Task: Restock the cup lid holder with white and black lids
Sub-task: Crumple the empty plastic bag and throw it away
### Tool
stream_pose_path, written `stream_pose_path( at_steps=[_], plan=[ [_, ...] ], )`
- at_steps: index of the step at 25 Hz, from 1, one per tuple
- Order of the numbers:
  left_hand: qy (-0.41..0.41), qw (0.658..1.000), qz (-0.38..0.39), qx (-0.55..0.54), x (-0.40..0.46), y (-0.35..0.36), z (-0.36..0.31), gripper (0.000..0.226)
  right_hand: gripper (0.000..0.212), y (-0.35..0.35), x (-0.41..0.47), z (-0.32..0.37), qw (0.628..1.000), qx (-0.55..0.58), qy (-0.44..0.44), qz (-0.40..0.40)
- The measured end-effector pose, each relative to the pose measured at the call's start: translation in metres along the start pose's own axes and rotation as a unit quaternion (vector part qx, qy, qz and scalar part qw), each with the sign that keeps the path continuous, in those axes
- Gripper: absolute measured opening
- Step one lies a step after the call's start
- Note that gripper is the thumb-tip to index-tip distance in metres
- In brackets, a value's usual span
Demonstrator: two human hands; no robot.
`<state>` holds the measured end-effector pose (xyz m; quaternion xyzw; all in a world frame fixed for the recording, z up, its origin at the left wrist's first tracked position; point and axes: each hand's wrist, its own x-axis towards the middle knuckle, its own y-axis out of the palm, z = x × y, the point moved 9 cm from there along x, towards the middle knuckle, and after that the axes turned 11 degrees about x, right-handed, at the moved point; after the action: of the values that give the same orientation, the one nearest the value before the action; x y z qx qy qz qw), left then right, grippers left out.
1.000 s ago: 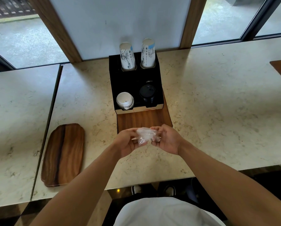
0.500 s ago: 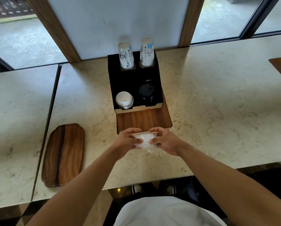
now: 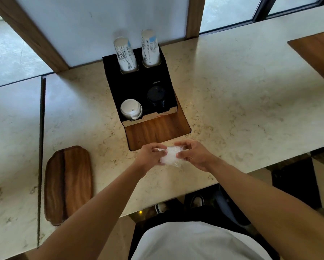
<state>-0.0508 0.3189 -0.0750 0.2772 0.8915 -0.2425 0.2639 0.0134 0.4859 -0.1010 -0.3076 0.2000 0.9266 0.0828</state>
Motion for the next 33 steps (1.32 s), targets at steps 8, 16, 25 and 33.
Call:
stream_pose_path(
  at_steps=[8, 16, 25, 33],
  plan=[
    [0.097, 0.99, 0.032, 0.1, 0.0, 0.05, -0.031, 0.026, 0.046, -0.066, -0.046, -0.017, 0.991, 0.027, -0.053, -0.117],
    [0.121, 0.973, 0.113, 0.163, -0.019, 0.157, -0.074, 0.024, 0.047, -0.156, -0.117, -0.025, 0.978, 0.035, -0.095, -0.184],
    [0.161, 0.935, 0.131, 0.286, -0.058, 0.32, -0.111, 0.03, 0.049, -0.281, -0.229, -0.05, 0.955, 0.004, -0.129, -0.268],
    [0.197, 0.867, 0.169, 0.425, -0.045, 0.432, -0.103, 0.03, 0.051, -0.359, -0.274, -0.099, 0.932, 0.049, -0.1, -0.346]
  ],
)
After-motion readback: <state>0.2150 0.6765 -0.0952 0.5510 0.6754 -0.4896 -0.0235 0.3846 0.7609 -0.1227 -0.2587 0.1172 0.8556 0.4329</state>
